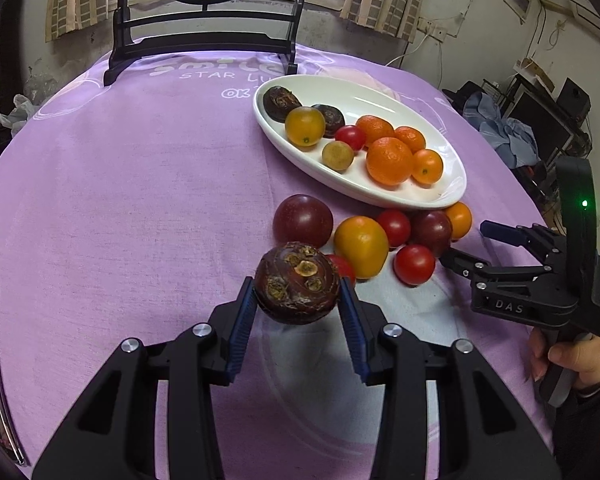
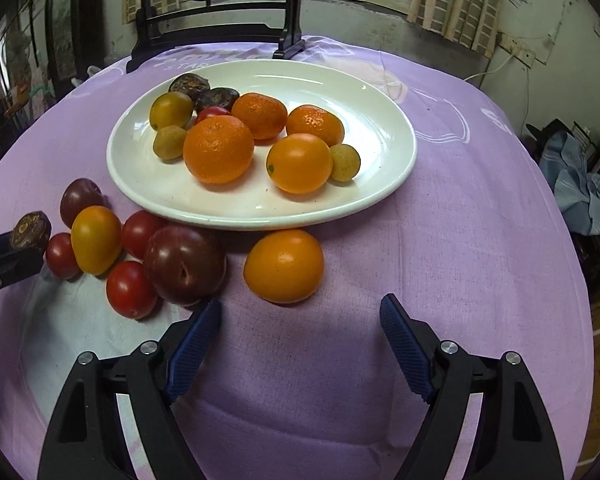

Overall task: Organize fruits
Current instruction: 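Grasp a dark brown fruit with the left gripper while the right gripper grasps an orange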

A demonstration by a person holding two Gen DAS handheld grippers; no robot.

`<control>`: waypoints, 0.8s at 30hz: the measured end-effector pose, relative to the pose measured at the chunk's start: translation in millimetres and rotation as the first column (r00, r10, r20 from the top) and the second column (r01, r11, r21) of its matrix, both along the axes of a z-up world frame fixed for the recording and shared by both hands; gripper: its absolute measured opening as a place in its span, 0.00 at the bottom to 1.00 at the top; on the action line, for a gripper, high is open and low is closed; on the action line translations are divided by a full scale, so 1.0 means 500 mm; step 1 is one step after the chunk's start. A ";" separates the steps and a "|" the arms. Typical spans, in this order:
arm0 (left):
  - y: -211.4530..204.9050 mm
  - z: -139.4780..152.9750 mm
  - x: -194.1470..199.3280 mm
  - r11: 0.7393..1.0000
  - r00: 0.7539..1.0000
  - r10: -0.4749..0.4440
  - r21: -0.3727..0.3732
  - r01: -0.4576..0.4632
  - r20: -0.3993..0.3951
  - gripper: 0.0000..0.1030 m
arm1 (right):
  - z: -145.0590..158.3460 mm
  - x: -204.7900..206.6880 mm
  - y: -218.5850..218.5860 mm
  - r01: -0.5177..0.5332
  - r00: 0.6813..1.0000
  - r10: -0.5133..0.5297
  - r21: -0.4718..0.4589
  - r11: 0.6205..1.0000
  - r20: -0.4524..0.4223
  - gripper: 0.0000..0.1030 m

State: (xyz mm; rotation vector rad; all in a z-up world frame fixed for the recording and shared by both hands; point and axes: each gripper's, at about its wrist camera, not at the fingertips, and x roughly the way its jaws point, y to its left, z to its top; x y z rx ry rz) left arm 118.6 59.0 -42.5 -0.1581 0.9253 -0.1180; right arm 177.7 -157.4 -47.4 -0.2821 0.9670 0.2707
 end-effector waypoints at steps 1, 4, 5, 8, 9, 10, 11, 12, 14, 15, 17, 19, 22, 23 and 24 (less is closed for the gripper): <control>-0.001 0.000 0.000 1.000 1.000 0.001 0.002 -0.001 0.000 0.40 | 0.002 -0.003 0.000 -0.006 1.000 0.006 -0.009 1.000 0.001 0.80; 0.001 0.000 -0.001 1.000 1.000 0.003 -0.003 -0.003 -0.003 0.40 | 0.007 -0.011 -0.007 -0.003 1.000 0.004 -0.044 0.999 0.026 0.80; 0.001 0.001 -0.001 1.000 1.000 0.001 -0.003 -0.001 -0.004 0.40 | 0.007 -0.011 -0.011 0.005 1.000 -0.004 -0.040 0.999 0.029 0.80; -0.006 0.002 -0.004 1.000 1.000 -0.011 0.009 0.011 0.003 0.40 | 0.004 -0.002 -0.012 0.015 0.999 -0.015 -0.013 1.000 0.036 0.80; -0.008 0.002 -0.005 1.000 1.000 -0.014 0.014 0.013 0.006 0.40 | 0.003 0.003 -0.009 0.012 0.999 -0.012 -0.009 1.000 0.039 0.80; -0.009 0.002 -0.005 1.000 1.000 -0.013 0.020 0.013 0.008 0.40 | 0.002 0.009 -0.006 0.008 0.999 -0.008 -0.003 1.000 0.042 0.80; -0.009 0.001 -0.005 1.000 1.000 -0.012 0.023 0.012 0.009 0.40 | 0.001 0.014 -0.004 0.007 0.999 -0.007 0.002 1.000 0.043 0.79; -0.009 0.001 -0.005 1.000 1.000 -0.011 0.025 0.011 0.009 0.40 | 0.000 0.021 -0.003 0.008 0.999 -0.008 0.010 1.000 0.041 0.78; -0.008 0.001 -0.004 1.000 1.000 -0.009 0.020 0.009 0.007 0.40 | -0.003 0.033 -0.003 0.004 1.000 -0.005 0.029 1.000 0.028 0.78; -0.008 0.001 -0.004 1.000 1.000 -0.009 0.023 0.009 0.007 0.40 | -0.004 0.035 -0.005 -0.002 1.000 0.001 0.038 0.999 0.024 0.77; -0.008 0.001 -0.005 1.000 1.000 -0.010 0.025 0.010 0.008 0.40 | -0.005 0.032 -0.007 -0.025 1.000 0.025 0.082 0.996 0.011 0.60; -0.008 0.000 -0.005 1.000 1.000 -0.009 0.027 0.009 0.008 0.40 | -0.002 0.028 -0.003 -0.026 1.000 0.026 0.114 0.993 0.005 0.39; -0.004 -0.001 -0.003 1.000 1.000 -0.005 0.018 0.005 0.003 0.40 | -0.002 0.029 0.000 -0.011 1.000 0.011 0.112 0.994 0.003 0.39; -0.003 -0.001 -0.003 1.000 1.000 -0.005 0.015 0.005 0.002 0.40 | -0.001 0.028 -0.003 -0.007 1.000 0.007 0.120 0.993 0.000 0.39; -0.003 -0.002 -0.003 1.000 1.000 -0.003 0.013 0.003 0.001 0.40 | -0.001 0.026 -0.005 -0.002 1.000 0.002 0.125 0.992 -0.004 0.39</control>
